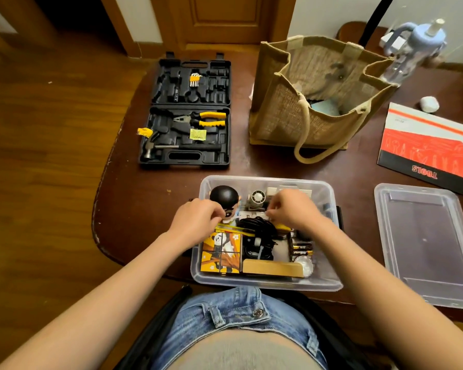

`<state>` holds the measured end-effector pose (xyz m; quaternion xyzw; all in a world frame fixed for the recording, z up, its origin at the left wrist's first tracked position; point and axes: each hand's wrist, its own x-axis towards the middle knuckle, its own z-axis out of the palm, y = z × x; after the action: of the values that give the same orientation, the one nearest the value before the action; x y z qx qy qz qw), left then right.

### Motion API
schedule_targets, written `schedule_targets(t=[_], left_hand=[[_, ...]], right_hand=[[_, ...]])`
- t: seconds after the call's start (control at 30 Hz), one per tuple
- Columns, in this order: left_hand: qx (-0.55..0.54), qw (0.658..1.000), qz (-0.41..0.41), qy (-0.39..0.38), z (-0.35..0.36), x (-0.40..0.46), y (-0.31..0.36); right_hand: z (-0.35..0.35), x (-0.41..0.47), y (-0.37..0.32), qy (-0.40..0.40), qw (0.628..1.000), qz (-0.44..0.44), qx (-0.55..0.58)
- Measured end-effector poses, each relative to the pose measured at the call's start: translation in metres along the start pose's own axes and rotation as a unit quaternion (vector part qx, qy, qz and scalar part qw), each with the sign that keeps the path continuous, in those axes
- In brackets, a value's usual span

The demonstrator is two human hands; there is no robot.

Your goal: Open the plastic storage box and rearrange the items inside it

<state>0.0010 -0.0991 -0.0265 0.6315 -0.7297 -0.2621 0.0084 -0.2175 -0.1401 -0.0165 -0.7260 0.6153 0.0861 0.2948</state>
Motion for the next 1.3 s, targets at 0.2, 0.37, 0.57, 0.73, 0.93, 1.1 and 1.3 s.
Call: schedule_targets(t=[0.2,0.37,0.57,0.73,0.93,1.1,1.3], left_hand=[[-0.092,0.990,0.086,-0.062,0.012,0.012,0.029],[-0.003,0.972,0.203,-0.119,0.030,0.028,0.060],[0.133,0.950,0.245,-0.144,0.049,0.040,0.068],[0.162,0.947,0.249,-0.119,0.056,0.041,0.065],[0.164,0.948,0.242,-0.125,0.057,0.042,0.060],[0.146,0.953,0.237,-0.120,0.058,0.043,0.060],[0.163,0.948,0.248,-0.110,0.063,0.041,0.059]], right_hand=[[0.003,-0.039,0.044,-0.116,0.980,0.021,-0.159],[0.046,-0.044,0.053,-0.162,0.965,0.010,-0.207],[0.063,-0.038,0.058,-0.127,0.965,0.009,-0.228],[0.065,-0.036,0.060,-0.129,0.961,0.012,-0.245],[0.067,-0.033,0.059,-0.158,0.939,-0.022,-0.306],[0.065,-0.035,0.063,-0.139,0.955,0.011,-0.261],[0.059,-0.032,0.059,-0.160,0.950,0.014,-0.269]])
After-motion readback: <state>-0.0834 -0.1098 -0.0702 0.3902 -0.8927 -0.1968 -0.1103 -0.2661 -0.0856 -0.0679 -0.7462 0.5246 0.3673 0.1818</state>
